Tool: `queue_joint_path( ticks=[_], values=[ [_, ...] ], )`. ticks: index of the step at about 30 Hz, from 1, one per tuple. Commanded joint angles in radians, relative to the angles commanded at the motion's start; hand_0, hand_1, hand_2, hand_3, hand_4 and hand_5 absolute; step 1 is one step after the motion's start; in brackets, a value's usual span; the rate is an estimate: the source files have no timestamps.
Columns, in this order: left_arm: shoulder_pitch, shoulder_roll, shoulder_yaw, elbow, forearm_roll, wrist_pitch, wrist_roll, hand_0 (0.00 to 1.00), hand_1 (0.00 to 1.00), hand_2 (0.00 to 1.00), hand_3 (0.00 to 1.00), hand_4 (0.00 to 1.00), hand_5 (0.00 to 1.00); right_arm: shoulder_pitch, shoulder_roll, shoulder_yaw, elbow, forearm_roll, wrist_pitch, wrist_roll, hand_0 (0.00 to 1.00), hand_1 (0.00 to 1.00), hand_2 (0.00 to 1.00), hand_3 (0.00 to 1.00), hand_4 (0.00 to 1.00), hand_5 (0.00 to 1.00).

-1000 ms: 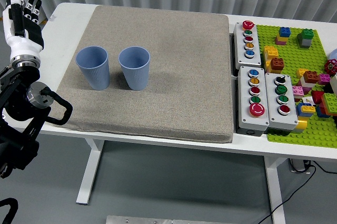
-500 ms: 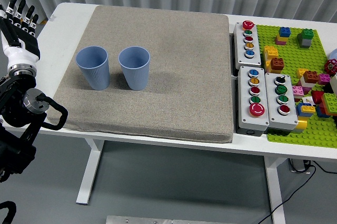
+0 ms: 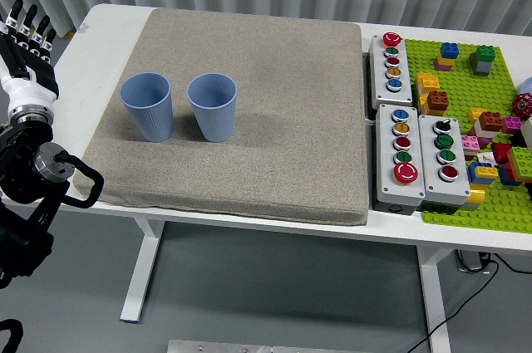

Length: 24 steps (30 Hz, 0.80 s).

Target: Pick cup pour cup place

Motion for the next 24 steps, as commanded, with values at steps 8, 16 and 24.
queue_joint_path(
  ticks=[8,16,24],
  values=[
    [-0.004,0.002,-0.003,-0.001,0.01,0.002,0.006,0.868,0.848,0.892,0.904,0.837,0.998,0.005,0.0,-0.004,0.0,0.006,-0.001,0.001,0.696,0.698,0.627,0.611,0.193,0.307],
    [-0.004,0.005,-0.009,0.004,0.009,-0.002,0.006,0.866,0.847,0.89,0.899,0.84,0.998,0.007,0.0,-0.005,0.0,0.01,-0.002,0.001,0.696,0.697,0.627,0.612,0.193,0.307],
    [-0.006,0.011,-0.011,0.012,0.022,-0.01,0.012,0.864,0.846,0.89,0.896,0.84,0.998,0.011,0.001,-0.006,0.0,0.01,-0.002,0.0,0.696,0.697,0.627,0.612,0.193,0.307]
  ],
)
